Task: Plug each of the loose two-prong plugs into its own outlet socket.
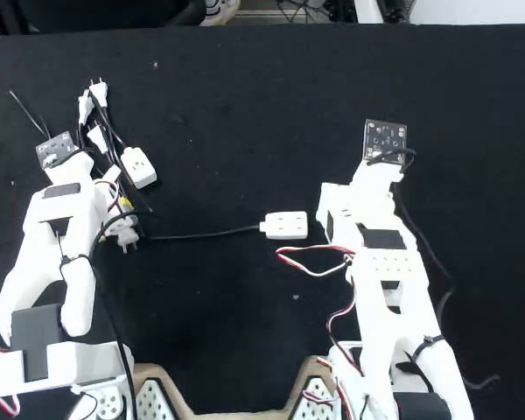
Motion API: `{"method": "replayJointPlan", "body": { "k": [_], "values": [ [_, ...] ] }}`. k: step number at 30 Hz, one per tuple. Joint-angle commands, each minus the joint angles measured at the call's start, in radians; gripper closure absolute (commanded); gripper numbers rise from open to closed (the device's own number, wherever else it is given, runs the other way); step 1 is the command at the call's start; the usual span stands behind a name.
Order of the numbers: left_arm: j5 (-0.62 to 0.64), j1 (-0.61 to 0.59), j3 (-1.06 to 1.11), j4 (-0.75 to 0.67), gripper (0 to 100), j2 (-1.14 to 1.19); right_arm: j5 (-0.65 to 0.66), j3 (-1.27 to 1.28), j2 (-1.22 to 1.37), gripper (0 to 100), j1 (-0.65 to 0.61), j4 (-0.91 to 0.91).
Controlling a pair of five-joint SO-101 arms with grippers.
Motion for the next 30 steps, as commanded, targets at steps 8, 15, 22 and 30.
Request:
{"method": "replayJointPlan", "body": {
  "k": [8,15,22,30],
  "values": [
    [-0.009,0.036,0.021,-0.020,81,-0.025,0.002,-0.051,-0.004,76.9,-0.012,0.005],
    [-0.009,0.035,0.019,-0.020,79,-0.020,0.002,-0.051,-0.004,76.9,-0.009,0.005],
    [-0.008,0.028,-0.036,-0.009,80,0.094,0.002,-0.051,-0.004,76.9,-0.008,0.005],
    [-0.008,0.074,-0.024,0.083,93,-0.063,0.002,-0.054,-0.004,76.9,-0.008,0.005]
  ]
}}
